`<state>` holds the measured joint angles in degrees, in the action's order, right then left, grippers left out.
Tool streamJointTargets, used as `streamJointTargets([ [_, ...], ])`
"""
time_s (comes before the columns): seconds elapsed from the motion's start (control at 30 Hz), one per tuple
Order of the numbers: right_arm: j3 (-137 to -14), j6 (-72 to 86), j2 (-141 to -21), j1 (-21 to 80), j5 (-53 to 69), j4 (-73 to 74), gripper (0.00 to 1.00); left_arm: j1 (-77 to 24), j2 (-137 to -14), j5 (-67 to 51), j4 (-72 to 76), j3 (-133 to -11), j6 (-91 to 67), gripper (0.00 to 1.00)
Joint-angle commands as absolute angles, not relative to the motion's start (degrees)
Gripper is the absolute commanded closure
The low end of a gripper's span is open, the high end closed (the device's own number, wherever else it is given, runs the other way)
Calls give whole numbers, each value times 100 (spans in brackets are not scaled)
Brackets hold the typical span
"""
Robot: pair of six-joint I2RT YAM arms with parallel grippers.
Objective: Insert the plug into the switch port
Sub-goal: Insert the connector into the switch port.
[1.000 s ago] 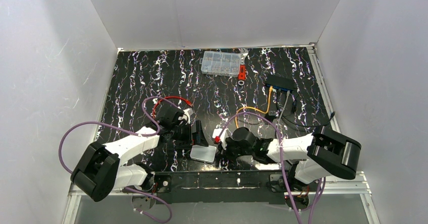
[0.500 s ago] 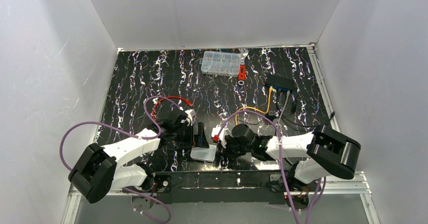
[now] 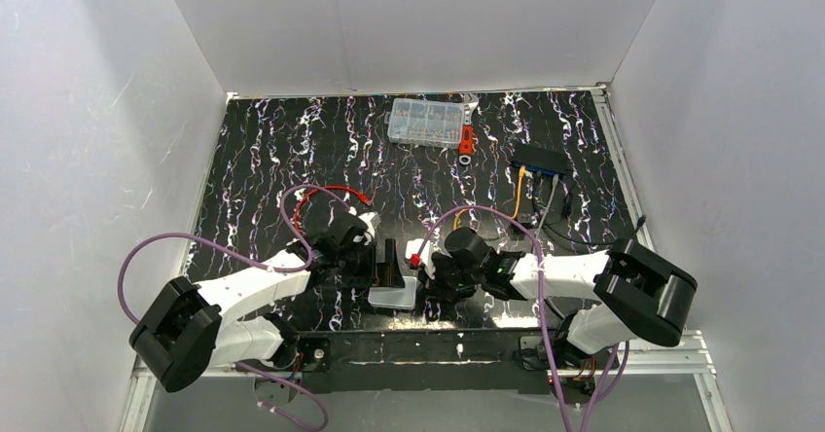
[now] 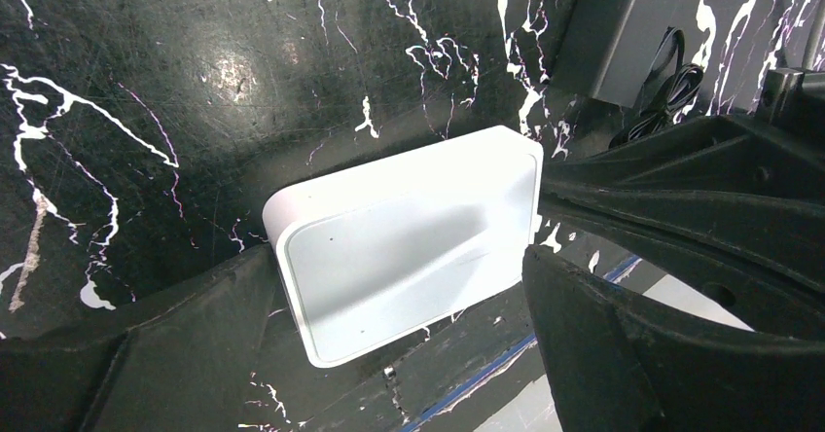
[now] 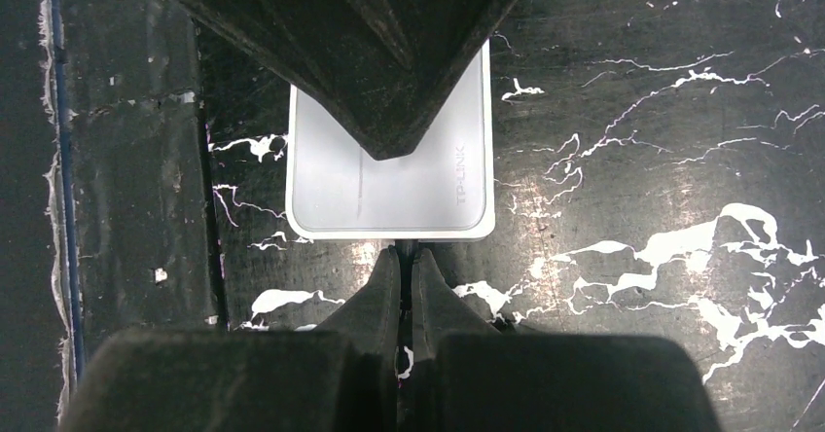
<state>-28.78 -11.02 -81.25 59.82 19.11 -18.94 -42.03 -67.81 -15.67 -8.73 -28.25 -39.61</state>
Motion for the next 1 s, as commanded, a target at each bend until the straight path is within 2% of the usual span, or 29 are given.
streamJointTargets([
  [0.0,-3548,-1308,-8074,5976,2523,-3272,99,-4556,-6930,-2441,-580,-2602,-4247,5],
  [0.53,-3258,-1477,-8106,5668,2494,-1980,99,-4555,-6426,-1156,-1730,-3060,-3982,2],
  [0.73,-3639,-1904,-8434,5448,2736,-1249,99,-4530,-6265,-666,-2006,-3112,-4007,2],
  [0.97,-4090,-2289,-8884,5415,2905,-727,85,-4450,-5982,-301,-2266,-3050,-4126,2],
])
